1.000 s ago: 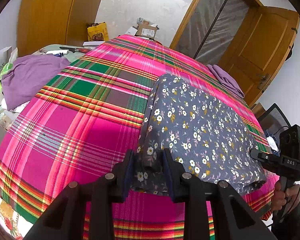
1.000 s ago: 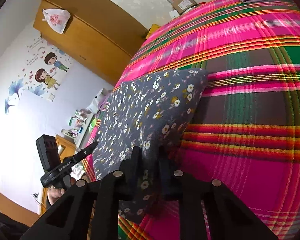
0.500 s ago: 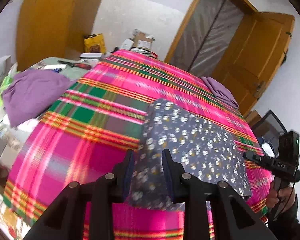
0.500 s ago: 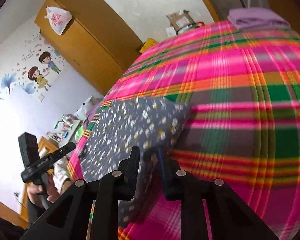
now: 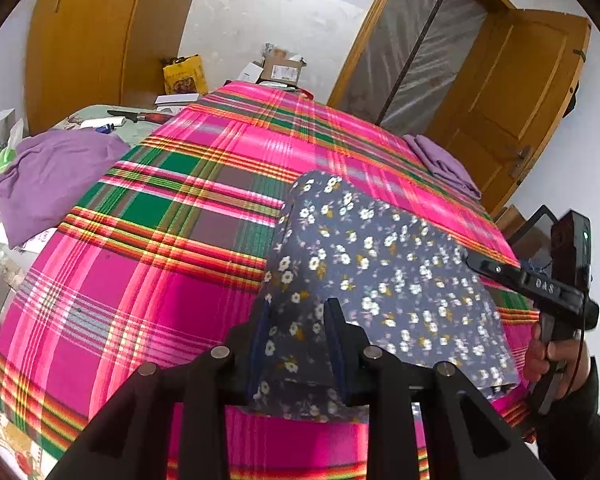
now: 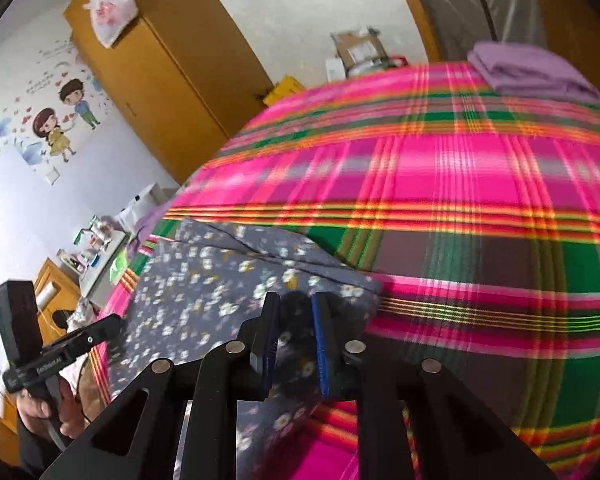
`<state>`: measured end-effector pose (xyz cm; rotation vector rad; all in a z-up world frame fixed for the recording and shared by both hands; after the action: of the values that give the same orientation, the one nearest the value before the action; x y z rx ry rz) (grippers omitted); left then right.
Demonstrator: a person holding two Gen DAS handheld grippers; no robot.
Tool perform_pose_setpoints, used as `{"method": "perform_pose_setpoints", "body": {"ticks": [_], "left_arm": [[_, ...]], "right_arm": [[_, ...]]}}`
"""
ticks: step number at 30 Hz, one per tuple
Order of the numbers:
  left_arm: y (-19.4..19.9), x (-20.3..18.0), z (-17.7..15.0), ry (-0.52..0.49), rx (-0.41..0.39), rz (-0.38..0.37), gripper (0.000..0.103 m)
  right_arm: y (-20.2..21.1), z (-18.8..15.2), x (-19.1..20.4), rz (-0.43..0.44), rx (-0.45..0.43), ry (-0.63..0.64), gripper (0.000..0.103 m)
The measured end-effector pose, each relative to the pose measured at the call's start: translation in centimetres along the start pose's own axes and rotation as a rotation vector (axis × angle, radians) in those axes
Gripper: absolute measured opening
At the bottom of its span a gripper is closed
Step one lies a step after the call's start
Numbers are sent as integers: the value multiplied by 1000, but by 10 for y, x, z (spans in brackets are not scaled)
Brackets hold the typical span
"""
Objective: Fold clothes
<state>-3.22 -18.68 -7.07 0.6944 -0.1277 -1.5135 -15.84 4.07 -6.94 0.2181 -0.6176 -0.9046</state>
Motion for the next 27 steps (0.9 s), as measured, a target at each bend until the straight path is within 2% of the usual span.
{"method": "perform_pose_setpoints", "body": {"ticks": [3,8,11,18,27], "left_arm": [[7,-16,0,-12,-14,-35,28],[6,-52,-22,-50,26,-131,28],[-2,-54,-35,-63,56,-119,28],[3,-53,-38,-67,27,-108,28],[4,-56,-43,-118,-23,-56,28]], "right_arm": [[17,-7,17,4,-25,102,19],[29,-33,44,25,13,194,23],[31,-41,46,-1,21,232,23],[37,-51,45,-37,18,279,23],[36,-58,41,-27,16,276,25]]}}
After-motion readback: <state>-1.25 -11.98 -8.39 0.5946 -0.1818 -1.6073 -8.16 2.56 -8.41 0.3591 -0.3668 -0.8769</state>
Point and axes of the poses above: each gripper's, at about its wrist camera, not at the fingertips, and y roughly against the way its jaws point, x to its left, z to its top, the point moved 9 cm from there along -y, roughly the way its jaws point, and after that the axes turned 15 degrees about -x, right-handed, at the moved point
